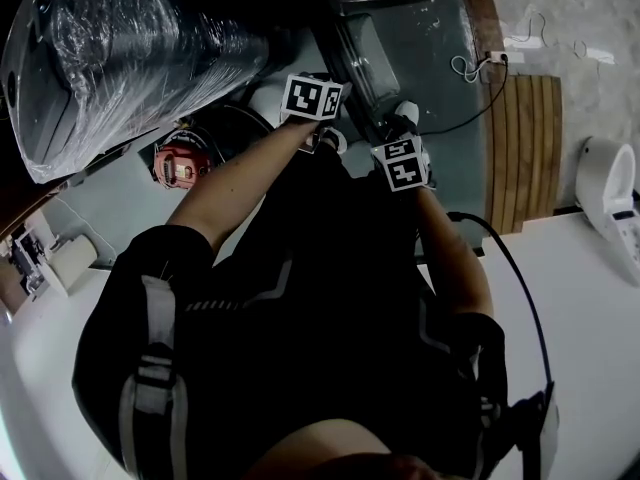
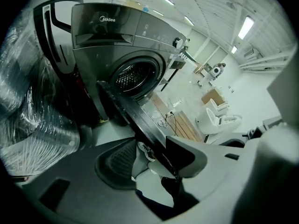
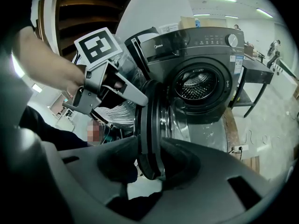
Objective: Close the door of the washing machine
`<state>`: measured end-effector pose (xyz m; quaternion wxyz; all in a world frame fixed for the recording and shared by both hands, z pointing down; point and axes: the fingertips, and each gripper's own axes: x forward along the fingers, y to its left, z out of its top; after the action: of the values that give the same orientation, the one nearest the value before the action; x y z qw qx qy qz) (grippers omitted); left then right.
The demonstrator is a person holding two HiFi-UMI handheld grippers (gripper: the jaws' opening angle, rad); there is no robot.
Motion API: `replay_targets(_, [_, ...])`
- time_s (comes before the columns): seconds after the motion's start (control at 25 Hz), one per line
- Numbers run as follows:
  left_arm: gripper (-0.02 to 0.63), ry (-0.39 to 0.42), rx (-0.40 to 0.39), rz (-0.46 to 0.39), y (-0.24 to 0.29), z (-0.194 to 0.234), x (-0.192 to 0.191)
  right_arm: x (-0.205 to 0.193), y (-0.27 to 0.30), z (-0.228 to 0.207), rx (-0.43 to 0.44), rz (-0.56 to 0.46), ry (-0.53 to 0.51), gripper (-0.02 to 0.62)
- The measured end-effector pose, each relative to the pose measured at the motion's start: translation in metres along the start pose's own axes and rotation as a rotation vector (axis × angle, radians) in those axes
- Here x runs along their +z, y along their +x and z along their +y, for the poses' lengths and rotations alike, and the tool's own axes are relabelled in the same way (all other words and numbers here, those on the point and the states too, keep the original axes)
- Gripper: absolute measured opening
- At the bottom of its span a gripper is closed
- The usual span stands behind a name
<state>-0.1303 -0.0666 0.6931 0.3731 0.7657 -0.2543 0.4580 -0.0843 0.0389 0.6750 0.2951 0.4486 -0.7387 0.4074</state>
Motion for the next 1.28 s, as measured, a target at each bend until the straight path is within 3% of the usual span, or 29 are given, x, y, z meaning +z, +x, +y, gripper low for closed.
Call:
replay_targets(0.28, [0.201,-0.009,0.030,-0.016,0.012,-0.024,0.020,-0.014,0.004,-0.031,-0.015,0.055,-0.048,0.166])
replay_targets(0.44, [0.201,0.098,0.026,0.015,0.016,-0.041,0.028,-0.019,0.002,-0.050,-0.017,0.072,-0.054,0.166])
replay_targets(0.76, [0.200,0.210,0.002,-0.004,0.030,-0.071,0.063,-0.007,0.007,-0.105,-0.041,0.062,-0.074,0.164])
replay_targets(0.84, [0.201,0.283,0.017,-0.016,0.032,-0.078,0.073,0.000,0.006,-0.125,-0.069,0.041,-0.087,0.151])
replay_targets(0.96, [0.201,0.457,0.090,-0.014,0.031,-0.078,0.086,0.012,0.004,-0.153,-0.092,0.005,-0.096,0.112])
replay_targets(1.12, [0.201,0.674,0.185,0.006,0.028,-0.074,0.103,0.027,0.001,-0.181,-0.091,-0.019,-0.124,0.126])
replay_targets(1.28, [0.200,0.762,0.257,0.015,0.034,-0.065,0.116,0.042,0.000,-0.205,-0.094,-0.041,-0.120,0.116])
